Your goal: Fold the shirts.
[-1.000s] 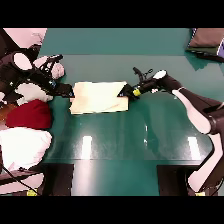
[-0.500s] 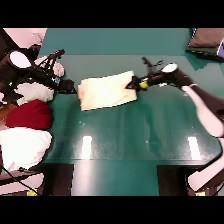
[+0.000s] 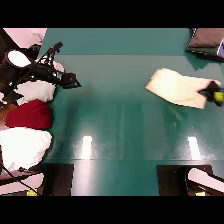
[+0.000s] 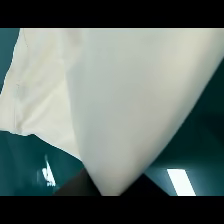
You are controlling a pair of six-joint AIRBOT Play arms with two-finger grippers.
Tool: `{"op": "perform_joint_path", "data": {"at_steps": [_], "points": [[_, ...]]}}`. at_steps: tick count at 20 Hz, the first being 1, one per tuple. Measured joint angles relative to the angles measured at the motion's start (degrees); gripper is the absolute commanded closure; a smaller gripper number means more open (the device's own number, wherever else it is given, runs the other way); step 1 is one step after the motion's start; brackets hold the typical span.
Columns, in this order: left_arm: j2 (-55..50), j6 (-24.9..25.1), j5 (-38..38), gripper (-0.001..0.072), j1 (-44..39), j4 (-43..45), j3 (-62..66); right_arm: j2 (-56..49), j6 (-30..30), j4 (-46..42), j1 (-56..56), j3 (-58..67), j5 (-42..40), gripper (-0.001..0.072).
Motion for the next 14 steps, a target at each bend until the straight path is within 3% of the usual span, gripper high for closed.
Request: {"op": "perform_joint_path", "data": {"at_steps": [5,10,11,12,13,14], "points": [[0.0,-0.22,1.22,0.0688,0.0,-1.14,0.0,7.39,1.36,-1.25,-19.65,-7.61,-4.02,0.0701],[0.0,-0.31,1.55,0.0688,0.0,-1.49,0.0,9.66,4.35,-5.51,-26.82,-10.51,-5.16,0.0694],[0.0,-0.33,1.57,0.0688,0.0,-1.51,0.0,9.79,5.4,-7.69,-26.86,-10.36,-4.87,0.0555],[0.0,-0.33,1.6,0.0688,0.0,-1.51,0.0,9.94,6.12,-10.69,-26.8,-9.73,-4.07,0.0288],[0.0,-0.31,1.6,0.0688,0.0,-1.51,0.0,10.01,6.58,-14.25,-26.62,-8.72,-3.19,0.0153],[0.0,-0.26,1.6,0.0688,0.0,-1.49,0.0,10.01,6.88,-18.47,-26.29,-7.26,-1.62,0.0129]]}}
